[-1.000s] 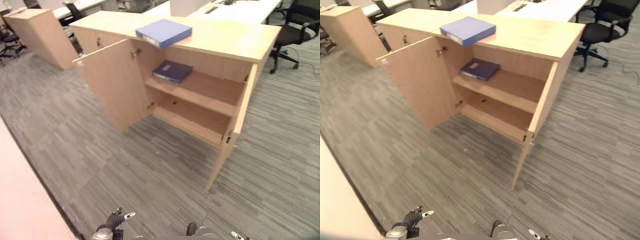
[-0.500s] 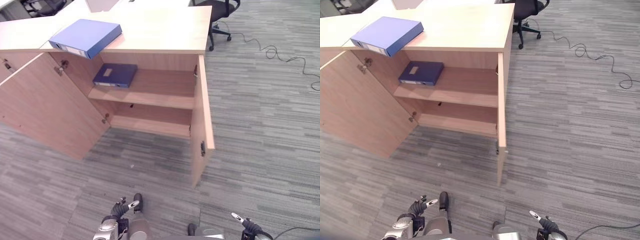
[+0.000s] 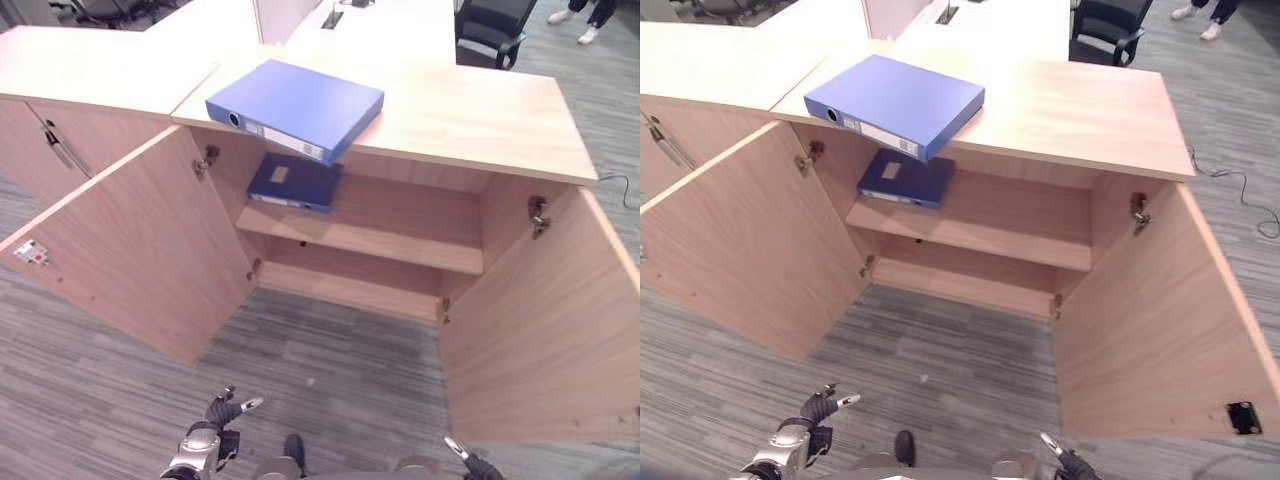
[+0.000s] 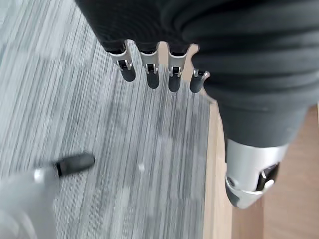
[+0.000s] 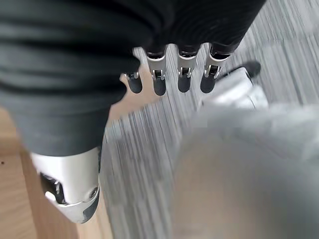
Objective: Put the empty folder in the office cabinet
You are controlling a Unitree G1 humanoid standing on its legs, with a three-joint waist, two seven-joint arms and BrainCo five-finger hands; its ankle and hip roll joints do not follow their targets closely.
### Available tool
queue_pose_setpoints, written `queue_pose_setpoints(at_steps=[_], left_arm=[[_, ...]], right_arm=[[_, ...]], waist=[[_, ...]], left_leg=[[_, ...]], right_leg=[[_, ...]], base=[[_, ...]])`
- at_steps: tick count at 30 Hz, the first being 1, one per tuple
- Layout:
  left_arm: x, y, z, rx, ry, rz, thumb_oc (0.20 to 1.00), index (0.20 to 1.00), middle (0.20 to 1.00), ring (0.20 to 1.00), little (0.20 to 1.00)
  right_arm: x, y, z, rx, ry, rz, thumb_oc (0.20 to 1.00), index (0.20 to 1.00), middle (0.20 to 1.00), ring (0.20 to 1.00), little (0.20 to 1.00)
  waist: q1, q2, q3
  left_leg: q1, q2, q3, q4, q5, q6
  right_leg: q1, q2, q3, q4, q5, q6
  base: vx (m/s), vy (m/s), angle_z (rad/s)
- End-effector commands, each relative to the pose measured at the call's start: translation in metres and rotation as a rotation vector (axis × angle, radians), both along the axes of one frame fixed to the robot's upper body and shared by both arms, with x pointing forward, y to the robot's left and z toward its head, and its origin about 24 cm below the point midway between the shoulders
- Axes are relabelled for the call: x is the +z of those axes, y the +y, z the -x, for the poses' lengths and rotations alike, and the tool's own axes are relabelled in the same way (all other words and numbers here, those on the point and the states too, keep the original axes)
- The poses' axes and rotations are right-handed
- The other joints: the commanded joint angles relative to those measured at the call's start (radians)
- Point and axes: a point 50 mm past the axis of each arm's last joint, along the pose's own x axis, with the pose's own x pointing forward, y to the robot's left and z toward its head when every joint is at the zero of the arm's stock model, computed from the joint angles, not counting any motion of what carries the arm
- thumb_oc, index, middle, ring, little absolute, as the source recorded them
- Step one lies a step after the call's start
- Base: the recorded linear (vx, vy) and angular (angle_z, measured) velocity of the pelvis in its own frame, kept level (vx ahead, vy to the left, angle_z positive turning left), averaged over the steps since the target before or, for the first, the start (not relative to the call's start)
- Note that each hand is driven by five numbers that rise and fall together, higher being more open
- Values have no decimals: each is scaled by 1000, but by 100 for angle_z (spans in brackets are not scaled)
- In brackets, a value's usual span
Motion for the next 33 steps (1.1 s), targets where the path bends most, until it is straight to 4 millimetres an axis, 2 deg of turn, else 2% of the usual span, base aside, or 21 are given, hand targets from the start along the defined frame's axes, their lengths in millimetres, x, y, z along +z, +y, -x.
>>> queue_pose_setpoints(at_steps=[1,2,3,4,5,7,8,9,10,11,14,16,18,20,22,24,27,28,29,31,33], left_arm=[[2,1,-1,-4,-30,-1,1000,1000,1000,1000,1000],[1,2,1,-1,-20,0,1000,1000,1000,1000,1000],[0,2,4,6,-15,4,1000,1000,1000,1000,1000],[0,2,4,7,-16,4,1000,1000,1000,1000,1000],[0,2,4,8,-16,8,1000,1000,1000,1000,1000],[-1,3,7,25,-13,17,1000,1000,1000,1000,1000],[0,3,7,51,-21,27,1000,1000,1000,1000,1000],[0,4,8,65,-22,31,1000,1000,1000,1000,1000],[0,3,7,72,-30,36,1000,1000,1000,1000,1000],[0,2,7,73,-32,43,1000,1000,1000,1000,1000],[-3,-3,10,95,-26,60,1000,1000,1000,1000,1000],[-4,-5,12,106,-21,68,1000,1000,1000,1000,1000],[-8,-14,16,117,-21,98,1000,1000,1000,1000,1000],[-9,-18,19,114,-14,109,1000,1000,1000,1000,1000],[-9,-24,16,120,-22,127,1000,1000,1000,1000,1000],[-8,-28,11,125,-41,141,1000,1000,1000,1000,1000],[-7,-32,8,125,-53,151,1000,1000,1000,1000,1000],[-7,-33,8,125,-53,151,1000,1000,1000,1000,1000],[-7,-31,9,117,-51,142,1000,1000,1000,1000,1000],[-7,-31,9,117,-51,142,1000,1000,1000,1000,1000],[-7,-27,10,127,-48,129,1000,1000,1000,1000,1000]], right_arm=[[10,-15,-23,4,-86,51,1000,1000,1000,1000,1000],[10,-14,-23,18,-83,51,1000,1000,1000,1000,1000],[10,-13,-26,36,-86,54,1000,1000,1000,1000,1000],[10,-13,-26,36,-86,54,1000,1000,1000,1000,1000],[11,-13,-28,43,-90,56,1000,1000,1000,1000,1000],[11,-12,-30,62,-92,58,1000,1000,1000,1000,1000],[10,-10,-27,79,-81,58,1000,1000,1000,1000,1000],[8,-8,-24,88,-66,55,1000,1000,1000,1000,1000],[7,-7,-20,94,-50,55,1000,1000,1000,1000,1000],[6,-7,-17,94,-39,58,1000,1000,1000,1000,1000],[3,-8,-5,103,-1,58,1000,1000,1000,1000,1000],[3,-10,-2,105,9,65,1000,1000,1000,1000,1000],[3,-17,8,108,43,84,1000,1000,1000,1000,1000],[4,-19,8,107,44,92,1000,1000,1000,1000,1000],[7,-27,6,103,37,115,1000,1000,1000,1000,1000],[9,-34,5,89,31,134,1000,1000,1000,1000,1000],[14,-46,-1,91,18,169,1000,1000,1000,1000,1000],[14,-46,-1,91,18,170,1000,1000,1000,1000,1000],[16,-50,0,94,19,183,1000,1000,1000,1000,1000],[16,-50,0,94,19,183,1000,1000,1000,1000,1000],[17,-51,-1,109,17,185,1000,1000,1000,1000,1000]], waist=[[31,-1,18],[41,3,23],[42,10,33],[43,10,32],[45,17,34],[50,29,48],[55,30,59],[63,25,62],[72,24,63],[71,30,60],[45,33,57],[43,39,48],[33,66,43],[29,74,41],[23,91,57],[19,100,70],[22,99,87],[20,100,88],[16,82,88],[15,82,89],[15,71,73]], left_leg=[[-2,126,29,-36,22,-119],[0,114,49,-36,18,-108],[10,100,61,-39,11,-95],[6,101,62,-38,13,-94],[7,93,69,-39,10,-85],[12,67,89,-32,4,-61],[13,47,110,-20,-3,-45],[11,42,128,-6,-11,-44],[14,45,146,4,-13,-47],[15,51,153,8,-11,-50],[18,46,167,21,-10,-58],[11,49,176,17,-3,-62],[11,56,193,16,9,-71],[10,58,192,18,13,-75],[-24,66,168,50,39,-97],[-54,58,122,74,39,-113],[-72,62,25,104,33,-141],[-72,62,24,105,33,-141],[-66,128,-3,103,53,-161],[-64,128,-3,102,53,-162],[-32,195,-27,60,81,-175]], right_leg=[[19,-41,-190,-55,89,9],[20,-41,-256,-57,59,3],[12,-13,-293,-27,11,-4],[10,-11,-293,-30,14,-5],[4,22,-303,-19,-17,-8],[-5,129,-321,6,-110,-23],[-23,202,-366,20,-153,-27],[-20,207,-407,12,-170,-35],[-7,190,-458,-7,-187,-59],[-4,183,-475,-17,-206,-80],[25,209,-386,-100,-237,-111],[38,215,-376,-142,-228,-119],[61,219,-344,-190,-230,-133],[71,223,-338,-212,-233,-138],[93,232,-312,-259,-240,-149],[99,235,-304,-279,-242,-160],[89,234,-278,-270,-247,-171],[89,234,-279,-268,-249,-171],[82,213,-275,-268,-243,-167],[83,213,-275,-267,-244,-168],[73,198,-278,-264,-237,-155]], base=[[-19,361,-42],[-43,400,-78],[-45,288,-92],[-45,232,-93],[-56,195,-64],[-105,303,-15],[-113,240,-17],[-96,153,-56],[-46,12,-63],[-31,-23,-54],[-18,-41,-29],[-41,-41,-37],[-33,-59,-54],[-18,-56,-32],[-99,-71,-30],[-121,-41,-16],[-92,5,0],[-141,73,-4],[-101,58,-11],[-62,49,1],[-23,115,19]])
